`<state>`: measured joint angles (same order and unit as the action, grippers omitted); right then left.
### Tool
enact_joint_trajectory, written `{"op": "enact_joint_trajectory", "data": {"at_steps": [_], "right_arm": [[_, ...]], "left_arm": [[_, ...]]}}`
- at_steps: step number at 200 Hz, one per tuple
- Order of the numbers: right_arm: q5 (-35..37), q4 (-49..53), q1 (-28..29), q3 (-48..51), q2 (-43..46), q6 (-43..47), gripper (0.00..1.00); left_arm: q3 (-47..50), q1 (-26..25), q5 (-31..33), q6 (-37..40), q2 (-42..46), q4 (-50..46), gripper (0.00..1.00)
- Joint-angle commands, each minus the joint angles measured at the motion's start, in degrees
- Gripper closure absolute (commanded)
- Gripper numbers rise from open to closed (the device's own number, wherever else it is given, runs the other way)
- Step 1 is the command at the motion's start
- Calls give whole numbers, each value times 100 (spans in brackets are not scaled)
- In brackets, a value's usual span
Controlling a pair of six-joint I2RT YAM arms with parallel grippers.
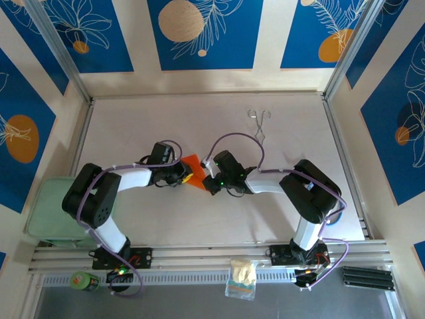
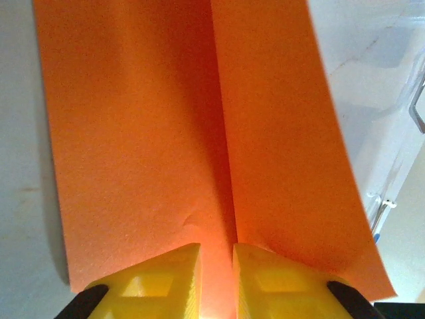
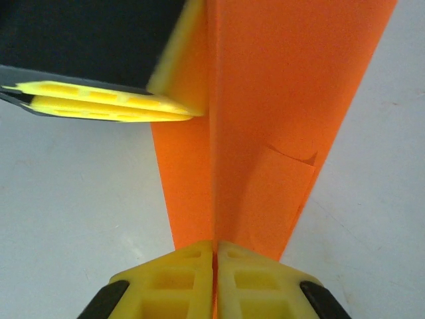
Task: Fold a paper plane with a square sheet of paper (pick it up from the middle)
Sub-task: Fourth fold the wing at the center of the table.
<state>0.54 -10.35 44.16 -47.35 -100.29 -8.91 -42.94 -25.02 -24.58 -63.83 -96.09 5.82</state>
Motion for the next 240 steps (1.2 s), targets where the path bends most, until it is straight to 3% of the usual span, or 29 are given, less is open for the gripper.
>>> {"op": "enact_joint_trajectory", "data": {"at_steps": [1, 75, 151, 240], "right_arm": [[-179, -102, -30, -4, -34, 99, 90], [188, 86, 66, -150, -172, 117, 80], [359, 127, 136, -214, -255, 155, 78], [928, 218, 353, -130, 162, 344, 61]], "left_arm": [[-140, -39, -39, 31, -133, -78, 80], [-66, -47, 16, 3, -246, -187, 83], [-83, -47, 15, 26, -245, -226, 83], [-110, -46, -11, 51, -218, -259, 82]]}}
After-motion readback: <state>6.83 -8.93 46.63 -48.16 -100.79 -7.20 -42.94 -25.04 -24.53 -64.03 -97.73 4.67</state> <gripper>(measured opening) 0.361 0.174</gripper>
